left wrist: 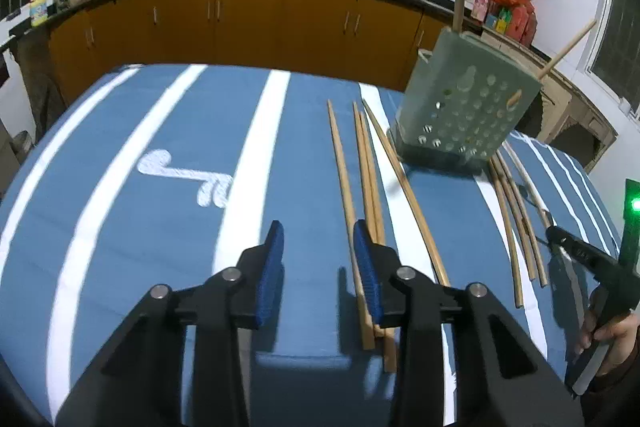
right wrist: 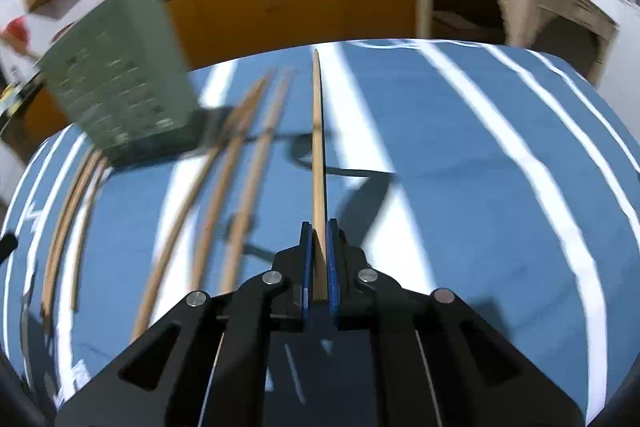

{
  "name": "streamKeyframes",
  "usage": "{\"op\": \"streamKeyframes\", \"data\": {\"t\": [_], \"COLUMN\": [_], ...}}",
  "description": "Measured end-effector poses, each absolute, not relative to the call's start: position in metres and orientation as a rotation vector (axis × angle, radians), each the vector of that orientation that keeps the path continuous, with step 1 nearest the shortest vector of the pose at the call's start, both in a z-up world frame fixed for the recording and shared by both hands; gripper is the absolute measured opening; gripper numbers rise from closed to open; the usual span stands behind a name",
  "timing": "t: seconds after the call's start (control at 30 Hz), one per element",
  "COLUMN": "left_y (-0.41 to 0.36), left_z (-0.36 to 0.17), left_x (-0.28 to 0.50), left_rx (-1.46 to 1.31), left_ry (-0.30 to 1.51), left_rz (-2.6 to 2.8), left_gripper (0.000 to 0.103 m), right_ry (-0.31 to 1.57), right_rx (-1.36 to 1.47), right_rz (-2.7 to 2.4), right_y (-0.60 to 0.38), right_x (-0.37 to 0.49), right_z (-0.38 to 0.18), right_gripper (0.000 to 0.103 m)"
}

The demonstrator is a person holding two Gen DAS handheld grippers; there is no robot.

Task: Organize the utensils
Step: 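Return the left tool to grasp a chopstick while the right tool grasps another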

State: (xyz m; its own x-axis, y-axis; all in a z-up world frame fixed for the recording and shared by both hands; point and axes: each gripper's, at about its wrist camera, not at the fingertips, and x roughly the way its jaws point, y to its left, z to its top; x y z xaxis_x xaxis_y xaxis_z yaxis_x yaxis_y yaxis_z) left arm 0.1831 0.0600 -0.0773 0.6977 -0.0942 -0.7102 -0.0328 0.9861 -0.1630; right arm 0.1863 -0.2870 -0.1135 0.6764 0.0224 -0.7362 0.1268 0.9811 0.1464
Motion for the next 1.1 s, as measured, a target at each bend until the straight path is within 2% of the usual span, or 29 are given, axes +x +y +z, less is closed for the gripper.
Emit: {"op": "streamKeyframes", "data": {"t": [0.17,0.33,0.57,1.1], "left_y": [0.049,0.041,0.030,0.074], "left_z": [-0.091,-0.097,-0.104,-0.107], "left_x": [0.193,0.200,0.205,0.190], "left_rx": [-0.143,-0.127,-0.083,-0.135], "left_ry": [0.845,0.871,0.893,0.884], "left_rz": [-0.069,-0.093,-0.106,-0.061], "left_gripper": [0.020,0.018,0.010,0.009], "right_ry": [0.827,0.822,0.823,0.821], "right_rx": [0.207,0.183,0.186,0.214], "right_rz": [-0.076,-0.069,-0.066,-0.063], "right_y": [-0.299,-0.295,-0.294,-0.302], "right_x": [0.179,0.177,0.179,0.172], "right_z": [-0.113,-0.115,-0.115,-0.117], "right_gripper": [0.008,0.008,0.008,0.008]}}
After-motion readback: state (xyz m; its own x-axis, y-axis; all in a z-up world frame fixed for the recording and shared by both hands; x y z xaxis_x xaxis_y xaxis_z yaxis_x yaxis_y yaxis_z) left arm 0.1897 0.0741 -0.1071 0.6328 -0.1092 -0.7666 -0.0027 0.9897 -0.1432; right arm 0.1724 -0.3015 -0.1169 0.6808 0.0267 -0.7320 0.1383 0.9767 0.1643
